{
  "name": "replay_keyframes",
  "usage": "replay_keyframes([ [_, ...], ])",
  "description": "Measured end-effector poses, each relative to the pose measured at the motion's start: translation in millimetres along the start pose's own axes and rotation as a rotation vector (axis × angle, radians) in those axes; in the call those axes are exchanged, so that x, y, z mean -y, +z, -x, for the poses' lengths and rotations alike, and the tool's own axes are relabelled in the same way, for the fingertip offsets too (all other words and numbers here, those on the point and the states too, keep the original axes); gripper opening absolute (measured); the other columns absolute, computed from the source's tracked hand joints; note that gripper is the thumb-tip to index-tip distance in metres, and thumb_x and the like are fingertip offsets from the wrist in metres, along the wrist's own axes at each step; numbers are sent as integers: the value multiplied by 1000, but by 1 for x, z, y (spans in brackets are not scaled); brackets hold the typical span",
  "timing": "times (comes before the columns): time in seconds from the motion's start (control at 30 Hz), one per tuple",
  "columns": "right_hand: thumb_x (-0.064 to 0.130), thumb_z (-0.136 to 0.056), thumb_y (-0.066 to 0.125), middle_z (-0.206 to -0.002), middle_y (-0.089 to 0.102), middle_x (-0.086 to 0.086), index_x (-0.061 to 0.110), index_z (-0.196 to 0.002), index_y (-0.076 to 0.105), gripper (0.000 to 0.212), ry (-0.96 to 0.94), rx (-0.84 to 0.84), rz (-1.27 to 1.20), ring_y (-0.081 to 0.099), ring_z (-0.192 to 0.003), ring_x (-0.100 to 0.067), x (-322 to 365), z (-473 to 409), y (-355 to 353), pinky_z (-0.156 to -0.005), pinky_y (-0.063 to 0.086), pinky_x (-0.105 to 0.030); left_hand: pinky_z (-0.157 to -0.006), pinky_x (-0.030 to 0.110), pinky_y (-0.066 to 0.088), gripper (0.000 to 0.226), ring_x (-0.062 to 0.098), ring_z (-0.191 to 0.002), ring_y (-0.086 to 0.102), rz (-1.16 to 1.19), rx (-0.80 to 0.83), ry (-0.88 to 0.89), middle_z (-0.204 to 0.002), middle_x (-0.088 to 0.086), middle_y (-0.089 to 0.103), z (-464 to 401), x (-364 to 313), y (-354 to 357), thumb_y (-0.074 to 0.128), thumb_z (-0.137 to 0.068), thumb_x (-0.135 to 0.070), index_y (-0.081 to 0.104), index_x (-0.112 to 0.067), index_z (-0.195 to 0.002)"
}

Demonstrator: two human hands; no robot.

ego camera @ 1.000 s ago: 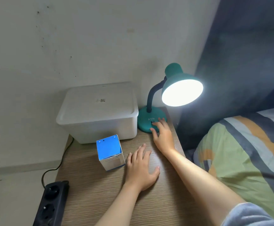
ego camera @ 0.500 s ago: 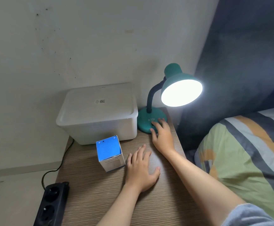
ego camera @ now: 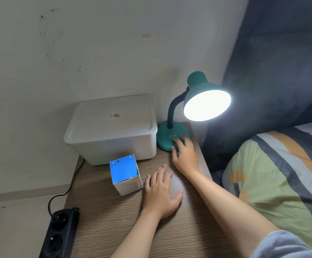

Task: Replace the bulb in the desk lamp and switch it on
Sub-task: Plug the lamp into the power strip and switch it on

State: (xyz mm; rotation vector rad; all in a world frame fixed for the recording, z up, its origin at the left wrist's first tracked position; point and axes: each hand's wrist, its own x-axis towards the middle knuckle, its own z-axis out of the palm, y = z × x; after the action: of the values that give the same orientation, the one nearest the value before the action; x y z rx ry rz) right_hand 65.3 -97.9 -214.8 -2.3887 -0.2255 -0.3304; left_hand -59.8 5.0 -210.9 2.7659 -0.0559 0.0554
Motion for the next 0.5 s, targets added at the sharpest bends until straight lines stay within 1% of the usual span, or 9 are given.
replay_keyframes([
  [0.07,21,-92,53,-139,45,-17,12,-126,56,36,-1,1,14,35,-135,-32,0,0,1,-104,38,-38,-115,42,8,68,17,-141,18,12,-5,0,-155,-5,18,0,0,0,39,-76,-60,35,-28,-135],
  [0.23,21,-92,52,-139,45,-18,12,-127,55,37,-3,5,35,36,-133,-33,2,0,0,-100,41,-40,-115,41,4,68,15,-142,12,-9,35,-7,-156,-7,13,0,0,-1,38,-77,-60,31,-30,-137],
  [0.37,21,-91,52,-138,45,-19,12,-128,54,38,-2,9,55,36,-133,-34,4,0,0,-98,44,-43,-114,44,10,66,18,-141,21,14,-6,-2,-154,-4,22,0,-1,0,40,-75,-59,38,-28,-134],
  [0.5,21,-92,50,-139,42,-19,12,-129,52,39,-2,30,85,34,-134,-34,5,0,1,-99,43,-45,-115,42,7,66,16,-142,16,22,15,13,-155,-5,17,0,1,-1,40,-78,-59,34,-28,-135],
])
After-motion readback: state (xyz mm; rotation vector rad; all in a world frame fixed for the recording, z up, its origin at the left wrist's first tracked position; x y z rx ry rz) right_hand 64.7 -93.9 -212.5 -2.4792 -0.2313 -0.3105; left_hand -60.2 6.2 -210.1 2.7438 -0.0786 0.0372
